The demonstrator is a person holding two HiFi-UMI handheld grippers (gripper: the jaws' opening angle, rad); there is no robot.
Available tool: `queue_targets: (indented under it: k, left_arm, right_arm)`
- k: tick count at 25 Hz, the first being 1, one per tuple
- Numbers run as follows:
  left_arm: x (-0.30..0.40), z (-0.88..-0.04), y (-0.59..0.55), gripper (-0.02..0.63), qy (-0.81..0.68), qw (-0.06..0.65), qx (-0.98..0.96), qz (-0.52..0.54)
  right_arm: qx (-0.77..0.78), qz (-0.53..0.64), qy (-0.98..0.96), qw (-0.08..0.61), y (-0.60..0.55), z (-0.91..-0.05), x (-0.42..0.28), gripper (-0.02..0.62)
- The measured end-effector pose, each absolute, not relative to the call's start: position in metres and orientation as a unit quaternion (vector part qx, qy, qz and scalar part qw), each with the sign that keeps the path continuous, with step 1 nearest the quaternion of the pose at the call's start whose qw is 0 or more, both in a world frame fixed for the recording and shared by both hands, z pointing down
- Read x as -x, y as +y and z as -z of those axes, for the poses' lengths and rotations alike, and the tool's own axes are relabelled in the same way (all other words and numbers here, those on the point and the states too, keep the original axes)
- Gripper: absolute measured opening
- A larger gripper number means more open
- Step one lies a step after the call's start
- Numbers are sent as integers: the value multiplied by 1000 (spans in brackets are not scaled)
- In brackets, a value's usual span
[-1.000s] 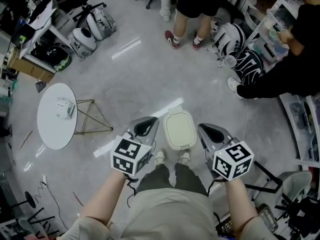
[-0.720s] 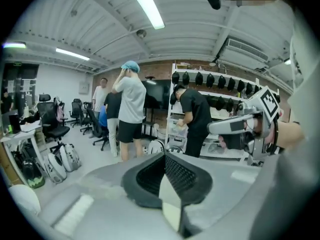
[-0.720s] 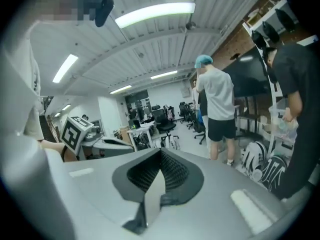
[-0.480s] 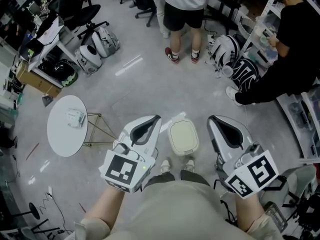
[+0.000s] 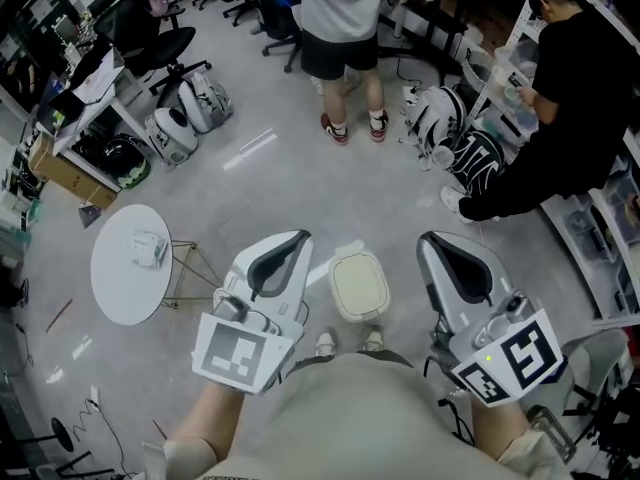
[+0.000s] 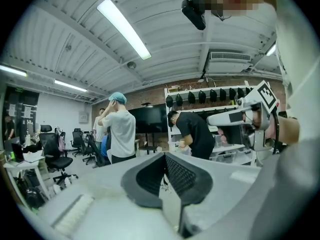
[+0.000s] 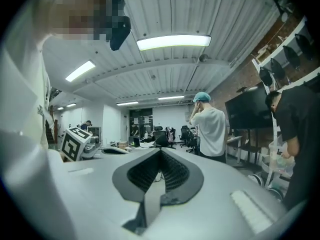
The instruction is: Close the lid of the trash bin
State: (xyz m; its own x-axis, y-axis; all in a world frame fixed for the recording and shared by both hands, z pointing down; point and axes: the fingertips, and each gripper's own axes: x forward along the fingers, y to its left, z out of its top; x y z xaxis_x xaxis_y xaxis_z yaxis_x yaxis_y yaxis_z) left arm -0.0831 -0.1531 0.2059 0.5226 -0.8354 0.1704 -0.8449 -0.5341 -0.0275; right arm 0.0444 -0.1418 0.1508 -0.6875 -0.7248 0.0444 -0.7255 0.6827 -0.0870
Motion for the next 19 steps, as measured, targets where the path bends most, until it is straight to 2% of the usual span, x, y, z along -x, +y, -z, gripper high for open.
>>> queue_targets:
  k: [6,19]
  left_arm:
    - [86,-194,-154,3,-483,17,-872,-79]
    - [68,-168,-146,3,-473,-58,-874,-99]
  right_arm:
    - [-394,-59,-917,-12,-146,-145,-43,3]
    - [-383,-45,-923,-11,-147,-138,-45,3]
